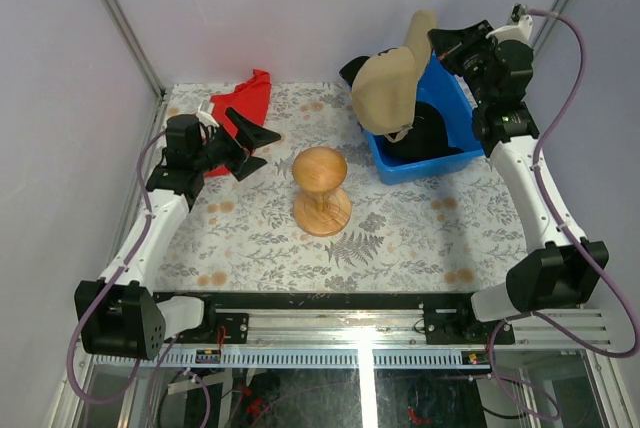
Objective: Stack the hats
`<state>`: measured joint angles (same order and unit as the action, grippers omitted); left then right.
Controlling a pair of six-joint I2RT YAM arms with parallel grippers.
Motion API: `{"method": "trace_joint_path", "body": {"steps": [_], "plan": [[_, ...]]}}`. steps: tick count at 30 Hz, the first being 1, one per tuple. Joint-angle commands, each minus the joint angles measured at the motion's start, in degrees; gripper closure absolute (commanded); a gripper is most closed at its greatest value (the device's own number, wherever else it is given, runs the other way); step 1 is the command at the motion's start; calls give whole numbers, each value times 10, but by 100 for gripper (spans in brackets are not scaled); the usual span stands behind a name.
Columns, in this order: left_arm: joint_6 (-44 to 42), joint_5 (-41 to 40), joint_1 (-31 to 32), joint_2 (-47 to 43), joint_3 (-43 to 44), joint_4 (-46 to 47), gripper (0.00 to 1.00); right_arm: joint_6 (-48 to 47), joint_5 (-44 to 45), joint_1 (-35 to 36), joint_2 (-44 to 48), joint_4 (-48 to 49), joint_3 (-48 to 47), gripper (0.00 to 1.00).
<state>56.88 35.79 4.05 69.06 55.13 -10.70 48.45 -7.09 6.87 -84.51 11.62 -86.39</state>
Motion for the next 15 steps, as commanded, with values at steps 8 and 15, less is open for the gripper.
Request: {"method": "trace_joint_path", "body": {"steps": [8,15], "plan": [[128,-10,30,-19,157,45,0,-61,13,4,88,-56,-9,100],[247,-56,160,30,268,-21,0,-122,28,39,146,-37,39,100]]}}
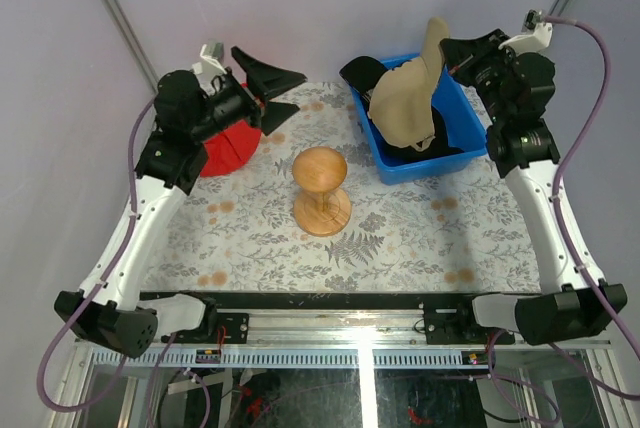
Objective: Stack the hats
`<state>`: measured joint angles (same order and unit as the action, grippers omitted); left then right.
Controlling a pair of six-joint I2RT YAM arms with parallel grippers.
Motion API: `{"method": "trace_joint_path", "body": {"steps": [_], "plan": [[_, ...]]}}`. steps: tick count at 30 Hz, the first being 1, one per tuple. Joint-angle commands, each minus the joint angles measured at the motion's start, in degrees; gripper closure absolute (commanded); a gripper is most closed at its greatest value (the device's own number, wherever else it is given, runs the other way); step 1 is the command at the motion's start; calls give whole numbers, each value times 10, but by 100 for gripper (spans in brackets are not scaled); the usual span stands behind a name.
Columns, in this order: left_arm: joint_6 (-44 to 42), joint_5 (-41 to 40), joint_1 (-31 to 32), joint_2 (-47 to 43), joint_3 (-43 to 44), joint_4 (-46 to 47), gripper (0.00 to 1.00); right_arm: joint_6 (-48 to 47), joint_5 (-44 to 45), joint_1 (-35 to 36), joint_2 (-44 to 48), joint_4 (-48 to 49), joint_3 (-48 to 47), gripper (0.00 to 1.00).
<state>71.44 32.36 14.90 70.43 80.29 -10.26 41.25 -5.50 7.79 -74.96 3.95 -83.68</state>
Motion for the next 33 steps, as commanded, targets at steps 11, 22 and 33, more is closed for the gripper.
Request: {"method": "trace_joint_path", "body": {"steps": [11,22,33], "plan": [[260,-65,201,61,43,23,0,-116,105,133,92,106,54,100],[293,-169,226,23,-21,27,0,-140,140,205,83,141,40,100],[282,-223,226,32,-23,25,0,-142,194,302,104,180,81,100]]}}
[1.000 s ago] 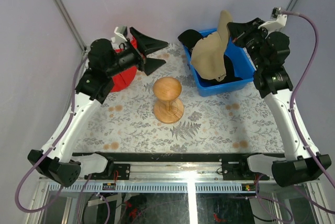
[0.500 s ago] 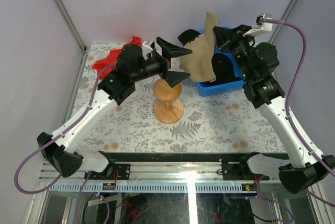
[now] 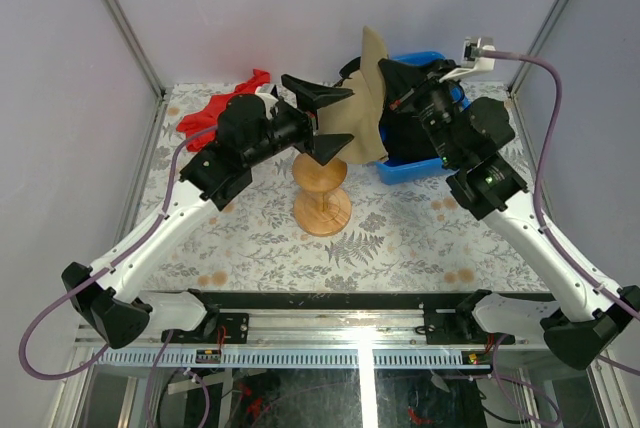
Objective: Stack the hats
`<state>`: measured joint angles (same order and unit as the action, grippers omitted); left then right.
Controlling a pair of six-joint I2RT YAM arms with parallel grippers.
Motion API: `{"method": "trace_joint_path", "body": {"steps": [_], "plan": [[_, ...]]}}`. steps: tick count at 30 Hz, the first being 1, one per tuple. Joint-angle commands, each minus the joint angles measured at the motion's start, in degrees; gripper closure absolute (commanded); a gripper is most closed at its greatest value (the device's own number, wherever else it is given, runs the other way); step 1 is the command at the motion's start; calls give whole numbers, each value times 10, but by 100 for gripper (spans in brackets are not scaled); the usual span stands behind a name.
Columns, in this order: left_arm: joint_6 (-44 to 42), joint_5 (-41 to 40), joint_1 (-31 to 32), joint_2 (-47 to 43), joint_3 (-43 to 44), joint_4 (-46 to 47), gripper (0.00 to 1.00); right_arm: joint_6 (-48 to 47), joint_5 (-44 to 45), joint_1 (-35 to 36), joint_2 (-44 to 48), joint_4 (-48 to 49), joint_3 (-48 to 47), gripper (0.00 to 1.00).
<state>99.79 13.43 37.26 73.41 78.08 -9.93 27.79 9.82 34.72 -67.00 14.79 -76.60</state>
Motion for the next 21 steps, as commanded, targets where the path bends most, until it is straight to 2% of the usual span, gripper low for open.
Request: {"method": "trace_joint_path", "body": {"steps": [1,11,13,15,18,21], "plan": [[-5,-38,2,4,-1,21,0,-8,48,40,28,73,15,100],[-61,-76,-48,-6,16,-19,0,0,69,68,91,40,68,100],[-65,-76,-56,-5,14,-17,5,9,62,70,106,25,79,100],[-69,-77,-59,-3,11,-11,17,17,48,75,115,15,87,100],[-70,-71,-59,6,5,12,42,20,37,85,123,3,96,100],[-73,-61,-59,19,4,31,59,22,30,101,125,1,105,100]]}}
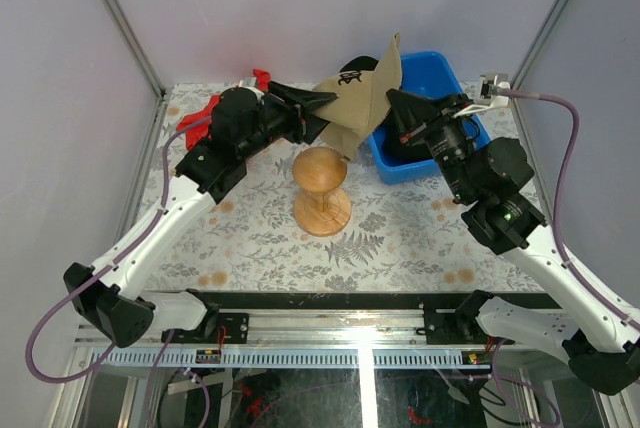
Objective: Stack the hats
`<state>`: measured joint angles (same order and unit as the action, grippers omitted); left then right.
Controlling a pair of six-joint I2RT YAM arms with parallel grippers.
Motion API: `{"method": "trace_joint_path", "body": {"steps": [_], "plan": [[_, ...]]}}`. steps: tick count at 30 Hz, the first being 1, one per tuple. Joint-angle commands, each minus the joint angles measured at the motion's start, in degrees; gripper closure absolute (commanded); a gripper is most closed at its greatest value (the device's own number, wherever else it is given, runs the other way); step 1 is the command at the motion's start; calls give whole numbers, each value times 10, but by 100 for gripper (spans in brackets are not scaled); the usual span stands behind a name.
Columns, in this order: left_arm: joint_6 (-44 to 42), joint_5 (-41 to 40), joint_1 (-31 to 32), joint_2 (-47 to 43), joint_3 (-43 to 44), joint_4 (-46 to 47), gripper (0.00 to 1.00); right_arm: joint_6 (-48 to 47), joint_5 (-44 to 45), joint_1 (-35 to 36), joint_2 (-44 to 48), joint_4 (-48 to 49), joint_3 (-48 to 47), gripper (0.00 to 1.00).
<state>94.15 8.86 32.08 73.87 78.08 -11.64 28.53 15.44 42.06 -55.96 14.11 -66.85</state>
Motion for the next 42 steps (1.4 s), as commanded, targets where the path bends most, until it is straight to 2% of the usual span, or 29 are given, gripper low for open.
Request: {"method": "trace_joint_path", "body": {"steps": [1,5,6,10,12,14,15,16,19,21,24,28,31,34,39,42], "plan": [[-19,-13,-7,20,6,53,65,12,-27,34,14,6,9,100],[-49,-8,-8,36,24,65,96,2,-30,48,14,-9,9,100],[-68,-8,-11,40,35,68,100,-2,-29,49,17,-16,9,100],[-148,8,-35,54,85,53,100,-26,-18,48,21,-81,-9,100],[-172,34,-56,55,87,77,100,-38,-15,49,25,-121,-19,99],[-182,65,-76,57,82,106,100,-39,-10,49,32,-149,-25,87],[-186,81,-85,59,80,118,100,-38,-8,49,34,-165,-29,75],[-194,94,-92,60,81,131,100,-28,-3,48,38,-181,-33,68],[-227,138,-106,73,97,154,100,0,2,48,53,-226,-39,64],[-265,158,-113,83,119,136,100,12,-6,49,63,-252,-47,62],[-309,189,-126,99,156,100,100,23,-22,48,69,-293,-68,54],[-331,246,-145,108,169,99,100,42,-42,48,41,-361,-120,46],[-347,275,-150,110,177,99,100,65,-68,43,12,-382,-150,43],[-377,293,-158,110,192,72,100,106,-140,-8,-4,-377,-166,42],[-404,341,-175,98,191,50,100,183,-390,-200,-61,-354,-198,42],[-423,350,-178,87,189,35,100,186,-443,-256,-105,-367,-234,42]]}}
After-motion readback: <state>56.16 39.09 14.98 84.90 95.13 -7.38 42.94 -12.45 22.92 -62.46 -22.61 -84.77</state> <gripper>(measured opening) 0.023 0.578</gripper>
